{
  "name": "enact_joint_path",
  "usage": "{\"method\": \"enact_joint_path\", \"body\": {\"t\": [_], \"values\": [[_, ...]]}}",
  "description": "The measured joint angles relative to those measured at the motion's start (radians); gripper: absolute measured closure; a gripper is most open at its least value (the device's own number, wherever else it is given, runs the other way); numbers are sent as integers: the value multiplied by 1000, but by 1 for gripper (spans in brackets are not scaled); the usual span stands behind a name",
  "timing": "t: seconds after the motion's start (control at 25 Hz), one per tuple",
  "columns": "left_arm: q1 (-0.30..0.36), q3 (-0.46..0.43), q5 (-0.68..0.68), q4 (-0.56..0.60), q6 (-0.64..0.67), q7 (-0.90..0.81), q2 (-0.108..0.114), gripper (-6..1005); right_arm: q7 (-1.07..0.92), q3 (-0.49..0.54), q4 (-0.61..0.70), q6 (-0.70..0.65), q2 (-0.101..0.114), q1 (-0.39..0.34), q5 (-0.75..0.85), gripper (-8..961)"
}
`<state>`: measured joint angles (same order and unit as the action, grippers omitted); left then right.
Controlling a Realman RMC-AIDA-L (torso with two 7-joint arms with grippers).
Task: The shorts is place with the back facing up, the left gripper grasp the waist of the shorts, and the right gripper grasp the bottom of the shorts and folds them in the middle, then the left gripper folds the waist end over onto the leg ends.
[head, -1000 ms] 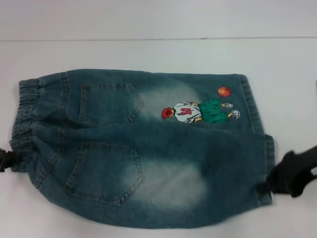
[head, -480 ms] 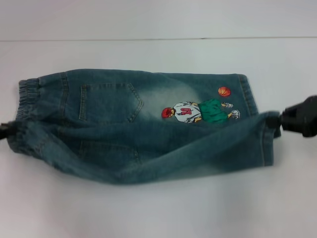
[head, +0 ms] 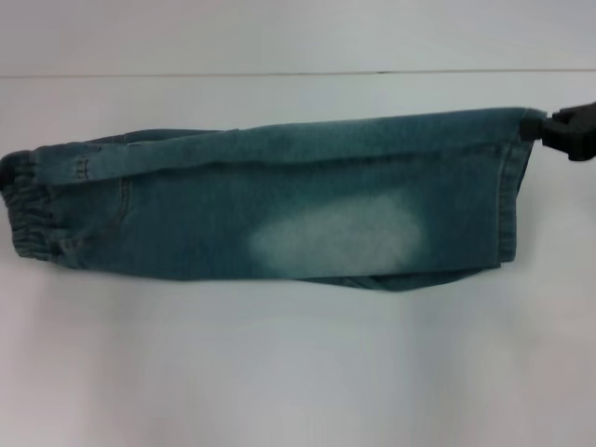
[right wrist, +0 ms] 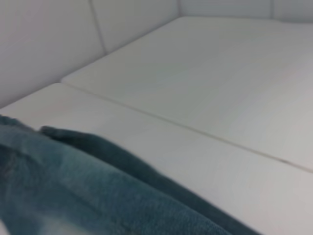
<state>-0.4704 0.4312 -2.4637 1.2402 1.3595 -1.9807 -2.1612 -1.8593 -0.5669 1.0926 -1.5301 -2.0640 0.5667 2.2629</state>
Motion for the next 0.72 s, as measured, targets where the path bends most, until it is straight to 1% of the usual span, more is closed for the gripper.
{"method": "enact_joint_path", "body": {"t": [0.16,0.24,0.44,0.6,0.72], "values": [[-2,64,21,-47,-99,0,-1,926,-1,-14,-7,79,-14,10,3,933],[-2,93,34,-69,-143,0,-1,924,-3,-18,-18,103,-18,16,5,933],[-7,171,46,-104,-234,-3,1,917,-30,-63,-58,171,-17,25,6,933],[-18,183,42,-129,-278,-5,2,912,-59,-119,-89,237,-15,25,8,932],[-24,184,34,-148,-313,-5,3,908,-94,-150,-114,281,-9,27,9,932]]}}
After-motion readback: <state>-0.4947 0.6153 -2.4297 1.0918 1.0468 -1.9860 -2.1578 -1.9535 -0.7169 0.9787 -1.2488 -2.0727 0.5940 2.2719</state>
